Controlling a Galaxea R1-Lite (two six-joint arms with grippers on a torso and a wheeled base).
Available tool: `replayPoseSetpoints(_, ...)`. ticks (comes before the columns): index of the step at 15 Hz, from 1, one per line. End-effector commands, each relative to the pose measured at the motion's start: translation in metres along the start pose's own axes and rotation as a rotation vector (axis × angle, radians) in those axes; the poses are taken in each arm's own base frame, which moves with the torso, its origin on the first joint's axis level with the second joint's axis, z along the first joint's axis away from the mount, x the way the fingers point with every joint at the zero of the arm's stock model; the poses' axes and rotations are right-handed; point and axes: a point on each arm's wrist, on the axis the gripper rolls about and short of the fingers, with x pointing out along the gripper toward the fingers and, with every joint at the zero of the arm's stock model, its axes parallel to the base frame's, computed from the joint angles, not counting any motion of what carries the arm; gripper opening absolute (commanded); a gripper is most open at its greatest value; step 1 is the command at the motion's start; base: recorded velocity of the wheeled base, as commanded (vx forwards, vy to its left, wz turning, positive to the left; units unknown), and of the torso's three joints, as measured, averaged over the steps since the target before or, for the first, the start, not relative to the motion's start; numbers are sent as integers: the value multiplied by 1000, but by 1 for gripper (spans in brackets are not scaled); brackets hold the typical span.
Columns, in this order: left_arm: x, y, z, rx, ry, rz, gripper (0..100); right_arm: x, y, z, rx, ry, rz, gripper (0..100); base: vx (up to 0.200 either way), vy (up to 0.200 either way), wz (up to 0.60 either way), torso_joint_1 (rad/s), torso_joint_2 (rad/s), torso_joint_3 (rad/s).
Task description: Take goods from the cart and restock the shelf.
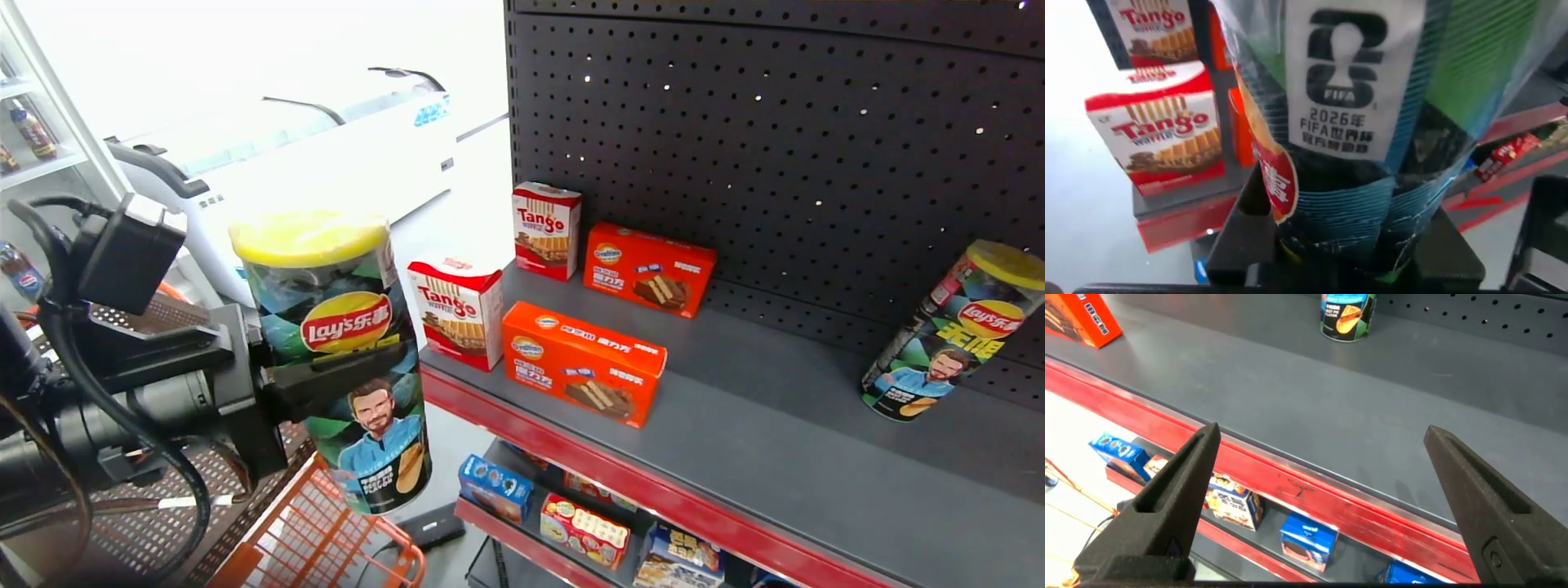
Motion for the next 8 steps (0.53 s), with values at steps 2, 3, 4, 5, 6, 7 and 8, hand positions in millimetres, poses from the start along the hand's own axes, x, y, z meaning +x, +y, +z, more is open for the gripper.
replayPoseSetpoints(2, -6, -6, 11, 30, -33, -35, 0, 0, 0, 0, 0, -1, 0, 100, 0, 0, 0, 0, 0, 0)
replayPoseSetpoints(3, -6, -6, 11, 31, -32, -45, 0, 0, 0, 0, 0, -1, 0, 100, 0, 0, 0, 0, 0, 0)
replayPoseSetpoints(4, -7, -7, 8, 26, -23, -62, 0, 0, 0, 0, -2, 1, 2, 100, 0, 0, 0, 0, 0, 0)
replayPoseSetpoints(5, -8, -7, 6, 22, -18, -65, 0, 0, 0, 0, -2, 2, 2, 100, 0, 0, 0, 0, 0, 0)
replayPoseSetpoints(6, -8, -8, 6, 24, -20, -72, 0, 0, 0, 0, -2, 1, 5, 100, 0, 0, 0, 0, 0, 0)
replayPoseSetpoints(7, -8, -8, 6, 33, -31, -81, 0, 0, 0, 0, -5, 1, 7, 100, 0, 0, 0, 0, 0, 0)
replayPoseSetpoints(8, -8, -9, 6, 35, -34, -86, 0, 0, 0, 0, -5, 2, 14, 100, 0, 0, 0, 0, 0, 0)
